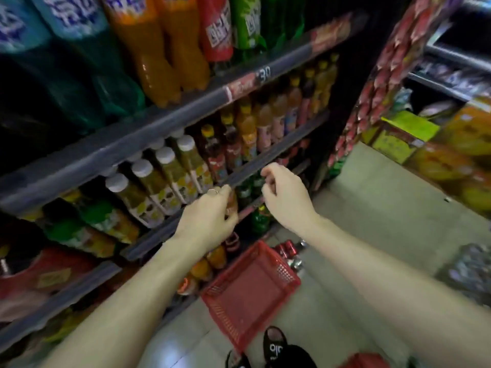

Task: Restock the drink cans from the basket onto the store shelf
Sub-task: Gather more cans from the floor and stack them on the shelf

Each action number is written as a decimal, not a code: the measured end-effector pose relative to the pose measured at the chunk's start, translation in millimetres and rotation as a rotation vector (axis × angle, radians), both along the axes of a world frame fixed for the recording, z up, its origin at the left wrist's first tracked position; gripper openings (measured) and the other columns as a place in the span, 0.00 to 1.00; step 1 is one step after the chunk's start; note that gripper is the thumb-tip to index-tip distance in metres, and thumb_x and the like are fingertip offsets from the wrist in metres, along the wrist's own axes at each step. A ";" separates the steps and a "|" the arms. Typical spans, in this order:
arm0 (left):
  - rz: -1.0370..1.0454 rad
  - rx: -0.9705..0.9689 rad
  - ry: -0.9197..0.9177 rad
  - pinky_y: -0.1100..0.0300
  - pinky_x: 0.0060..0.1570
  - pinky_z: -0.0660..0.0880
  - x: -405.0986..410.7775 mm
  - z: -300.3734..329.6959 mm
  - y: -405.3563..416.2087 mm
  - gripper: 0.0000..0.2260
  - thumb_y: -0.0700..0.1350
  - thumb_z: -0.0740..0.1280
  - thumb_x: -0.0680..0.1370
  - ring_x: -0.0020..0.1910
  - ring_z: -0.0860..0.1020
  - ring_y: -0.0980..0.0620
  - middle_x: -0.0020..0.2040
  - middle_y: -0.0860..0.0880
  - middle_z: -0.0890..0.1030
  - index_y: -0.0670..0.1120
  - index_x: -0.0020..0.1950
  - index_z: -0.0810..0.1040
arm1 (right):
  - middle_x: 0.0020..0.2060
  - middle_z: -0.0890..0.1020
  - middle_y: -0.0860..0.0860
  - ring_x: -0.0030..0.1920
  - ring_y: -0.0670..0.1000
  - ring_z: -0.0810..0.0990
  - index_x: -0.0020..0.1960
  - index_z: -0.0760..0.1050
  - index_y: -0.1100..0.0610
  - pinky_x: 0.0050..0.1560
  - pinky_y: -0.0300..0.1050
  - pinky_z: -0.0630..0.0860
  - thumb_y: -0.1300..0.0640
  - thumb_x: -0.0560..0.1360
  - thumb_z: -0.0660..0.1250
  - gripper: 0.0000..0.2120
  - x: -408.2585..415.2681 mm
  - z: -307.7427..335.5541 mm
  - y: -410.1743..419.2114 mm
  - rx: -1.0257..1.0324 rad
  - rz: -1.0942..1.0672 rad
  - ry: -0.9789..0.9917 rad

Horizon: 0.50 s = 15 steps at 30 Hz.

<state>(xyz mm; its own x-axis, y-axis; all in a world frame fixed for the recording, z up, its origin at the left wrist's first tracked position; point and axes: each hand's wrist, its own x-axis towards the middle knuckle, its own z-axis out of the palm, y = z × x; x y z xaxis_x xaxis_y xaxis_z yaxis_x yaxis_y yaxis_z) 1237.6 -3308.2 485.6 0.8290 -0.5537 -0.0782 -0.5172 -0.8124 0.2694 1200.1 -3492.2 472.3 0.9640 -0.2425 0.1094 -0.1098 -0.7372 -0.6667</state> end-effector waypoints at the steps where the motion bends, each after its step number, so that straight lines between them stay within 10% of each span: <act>1: -0.005 -0.002 0.046 0.46 0.40 0.80 -2.1 -11.0 -2.6 0.11 0.52 0.64 0.83 0.45 0.79 0.47 0.50 0.50 0.76 0.48 0.62 0.70 | 0.51 0.77 0.50 0.46 0.52 0.78 0.61 0.74 0.55 0.50 0.56 0.78 0.60 0.82 0.61 0.09 -6.6 -11.9 -3.8 0.004 -0.031 0.045; 15: -0.034 0.065 0.351 0.45 0.53 0.81 -9.1 -102.0 -98.2 0.15 0.51 0.68 0.81 0.55 0.80 0.43 0.60 0.47 0.78 0.48 0.65 0.73 | 0.53 0.82 0.56 0.52 0.60 0.81 0.59 0.76 0.57 0.53 0.55 0.79 0.61 0.79 0.62 0.11 -36.4 -118.3 -112.7 0.064 -0.267 0.320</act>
<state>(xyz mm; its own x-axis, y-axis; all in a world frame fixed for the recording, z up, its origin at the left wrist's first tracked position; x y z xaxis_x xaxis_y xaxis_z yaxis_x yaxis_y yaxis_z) 1228.5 -3406.4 383.5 0.7267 -0.5652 -0.3906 -0.4294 -0.8174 0.3840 1163.6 -3604.9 354.0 0.8489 -0.4853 -0.2092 -0.5008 -0.6125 -0.6116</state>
